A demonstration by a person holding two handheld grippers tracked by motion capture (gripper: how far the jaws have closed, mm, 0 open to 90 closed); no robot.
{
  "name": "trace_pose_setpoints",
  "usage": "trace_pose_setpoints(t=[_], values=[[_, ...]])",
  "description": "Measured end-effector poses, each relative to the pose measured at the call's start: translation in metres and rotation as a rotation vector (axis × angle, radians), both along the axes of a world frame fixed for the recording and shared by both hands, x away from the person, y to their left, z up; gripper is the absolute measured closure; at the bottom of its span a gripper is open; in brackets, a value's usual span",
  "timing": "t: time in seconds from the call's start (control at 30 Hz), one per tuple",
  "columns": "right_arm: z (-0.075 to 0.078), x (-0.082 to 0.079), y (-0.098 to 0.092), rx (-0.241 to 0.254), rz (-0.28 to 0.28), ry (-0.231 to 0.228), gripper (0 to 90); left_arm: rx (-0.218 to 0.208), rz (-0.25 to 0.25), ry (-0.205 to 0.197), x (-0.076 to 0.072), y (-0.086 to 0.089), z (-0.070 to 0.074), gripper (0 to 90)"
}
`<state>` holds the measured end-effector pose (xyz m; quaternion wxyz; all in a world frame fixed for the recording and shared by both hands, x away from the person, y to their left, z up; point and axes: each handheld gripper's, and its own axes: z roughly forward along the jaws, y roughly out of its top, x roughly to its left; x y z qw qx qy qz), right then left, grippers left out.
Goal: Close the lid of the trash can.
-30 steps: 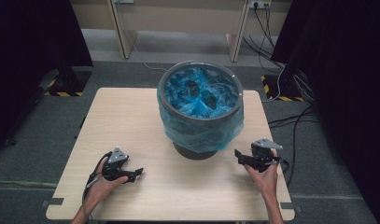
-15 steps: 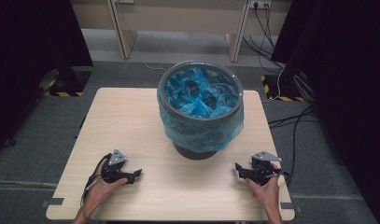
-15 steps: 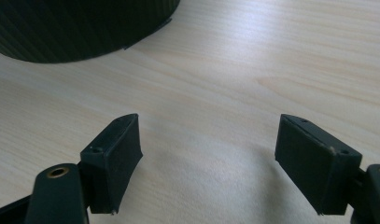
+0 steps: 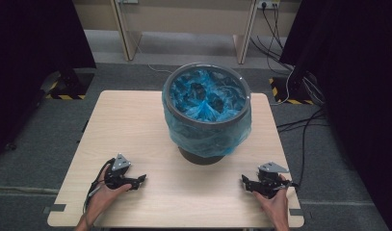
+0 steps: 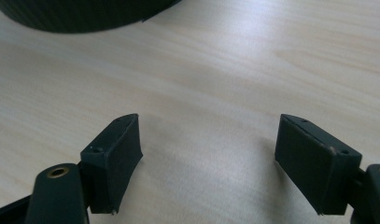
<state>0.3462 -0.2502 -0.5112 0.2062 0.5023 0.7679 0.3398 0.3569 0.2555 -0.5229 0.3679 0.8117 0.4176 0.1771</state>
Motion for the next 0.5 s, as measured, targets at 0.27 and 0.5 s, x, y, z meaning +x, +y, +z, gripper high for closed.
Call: trace_pose_setpoints(t=[0.27,0.5], values=[[-0.0035,-0.0070,0.0025,-0.032,0.007,-0.004,16.9,0.000,0.000,0.000,-0.0001,0.0000,0.0000,13.8],[-0.0036,-0.0076,0.0038,-0.033,0.015,0.002,14.4,0.000,0.001,0.000,-0.0002,0.0000,0.0000,13.8]])
